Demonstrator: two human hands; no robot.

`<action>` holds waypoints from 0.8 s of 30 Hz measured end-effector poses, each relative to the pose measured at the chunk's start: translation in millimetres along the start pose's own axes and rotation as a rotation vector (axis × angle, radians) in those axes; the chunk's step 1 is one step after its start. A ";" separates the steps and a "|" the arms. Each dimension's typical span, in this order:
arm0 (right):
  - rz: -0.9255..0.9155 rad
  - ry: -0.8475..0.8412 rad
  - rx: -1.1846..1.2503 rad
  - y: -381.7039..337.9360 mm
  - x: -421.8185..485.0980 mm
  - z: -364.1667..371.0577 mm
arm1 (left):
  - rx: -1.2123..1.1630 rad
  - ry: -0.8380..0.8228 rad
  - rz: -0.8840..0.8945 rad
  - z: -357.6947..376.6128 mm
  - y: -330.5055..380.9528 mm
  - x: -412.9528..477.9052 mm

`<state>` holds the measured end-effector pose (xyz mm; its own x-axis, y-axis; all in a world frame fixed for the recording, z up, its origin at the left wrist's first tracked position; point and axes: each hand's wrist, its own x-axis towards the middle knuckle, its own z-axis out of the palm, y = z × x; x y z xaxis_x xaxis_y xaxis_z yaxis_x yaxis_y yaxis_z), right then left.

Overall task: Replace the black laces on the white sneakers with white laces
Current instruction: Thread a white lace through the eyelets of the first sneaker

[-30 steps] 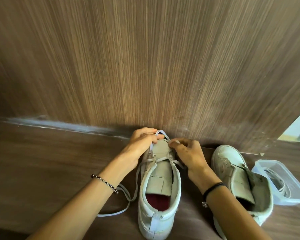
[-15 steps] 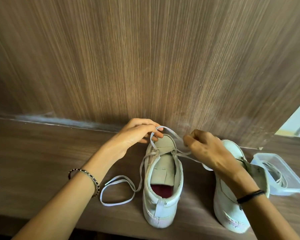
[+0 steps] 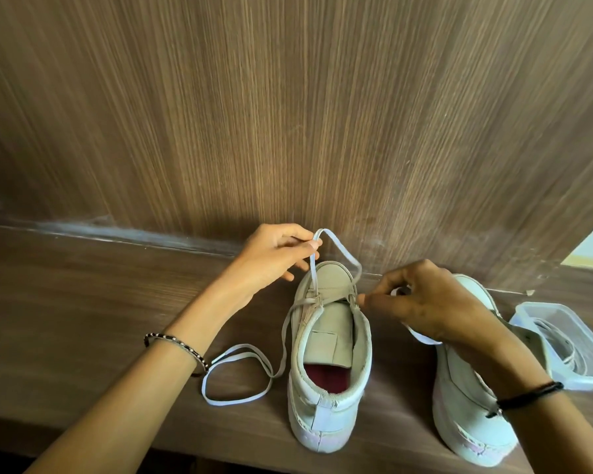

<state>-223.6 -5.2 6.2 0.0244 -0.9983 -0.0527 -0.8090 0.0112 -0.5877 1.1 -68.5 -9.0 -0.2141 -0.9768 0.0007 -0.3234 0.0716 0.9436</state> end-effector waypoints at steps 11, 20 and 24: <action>0.028 0.207 0.843 -8.7 0.9 -7.3 | -0.024 -0.066 -0.007 2.5 -10.2 1.7; 0.066 0.164 0.718 -6.8 0.5 -0.5 | -0.190 -0.128 -0.109 8.7 -9.0 6.4; 0.087 0.034 0.326 3.5 2.8 10.5 | -0.185 -0.129 -0.130 11.0 -5.4 6.4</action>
<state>-220.2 -7.4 -4.6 -0.0608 -0.9941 -0.0902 -0.5766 0.1088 -0.8098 -8.6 -72.9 -17.8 -0.3008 -0.9409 -0.1558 -0.1847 -0.1028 0.9774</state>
